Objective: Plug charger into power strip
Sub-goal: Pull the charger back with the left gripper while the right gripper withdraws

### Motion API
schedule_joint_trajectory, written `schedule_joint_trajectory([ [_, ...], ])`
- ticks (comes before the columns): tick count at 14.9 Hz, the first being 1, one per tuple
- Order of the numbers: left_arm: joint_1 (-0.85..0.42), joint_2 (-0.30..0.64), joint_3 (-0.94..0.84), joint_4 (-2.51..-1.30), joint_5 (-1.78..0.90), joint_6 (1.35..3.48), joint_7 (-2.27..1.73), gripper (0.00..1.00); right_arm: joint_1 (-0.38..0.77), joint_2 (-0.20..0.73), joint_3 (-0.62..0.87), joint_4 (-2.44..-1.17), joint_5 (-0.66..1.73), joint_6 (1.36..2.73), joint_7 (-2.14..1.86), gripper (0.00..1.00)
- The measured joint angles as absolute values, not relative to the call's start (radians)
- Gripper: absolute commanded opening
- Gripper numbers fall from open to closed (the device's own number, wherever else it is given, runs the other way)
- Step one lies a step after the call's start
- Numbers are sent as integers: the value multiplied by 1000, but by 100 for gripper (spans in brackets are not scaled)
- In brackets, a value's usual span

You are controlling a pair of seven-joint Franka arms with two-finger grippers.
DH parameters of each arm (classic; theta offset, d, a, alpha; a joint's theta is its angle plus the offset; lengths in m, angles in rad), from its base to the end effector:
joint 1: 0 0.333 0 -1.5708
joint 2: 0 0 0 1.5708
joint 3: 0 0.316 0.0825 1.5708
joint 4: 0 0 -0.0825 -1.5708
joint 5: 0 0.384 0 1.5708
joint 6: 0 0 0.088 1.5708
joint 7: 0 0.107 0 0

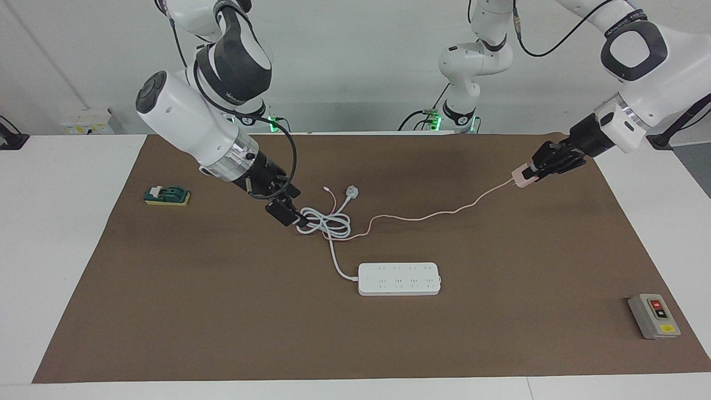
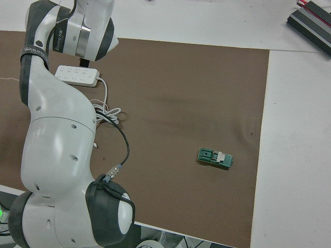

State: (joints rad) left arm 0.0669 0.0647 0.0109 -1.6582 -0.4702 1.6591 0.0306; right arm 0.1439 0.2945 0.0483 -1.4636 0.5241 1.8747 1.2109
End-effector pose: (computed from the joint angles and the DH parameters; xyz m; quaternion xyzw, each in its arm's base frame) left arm 0.5792 0.0001 0.5645 0.9711 0.0509 -0.0185 0.2323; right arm 0.6464 0.1601 0.5357 -0.8088 0.5254 0.1235 0.2334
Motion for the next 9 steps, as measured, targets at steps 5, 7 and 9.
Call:
schedule_joint_trajectory([
  [5, 28, 75, 5, -1661, -355, 1744, -240, 0, 65, 273, 46, -1462, 401, 1769, 800, 100],
  [7, 2, 75, 2, -1661, -304, 1741, -337, 0, 41, 257, 46, -1462, 348, 1736, 652, 100],
  [9, -37, 75, -1, -1657, -268, 1741, -430, 0, 23, 239, 45, -1463, 290, 1712, 512, 100],
])
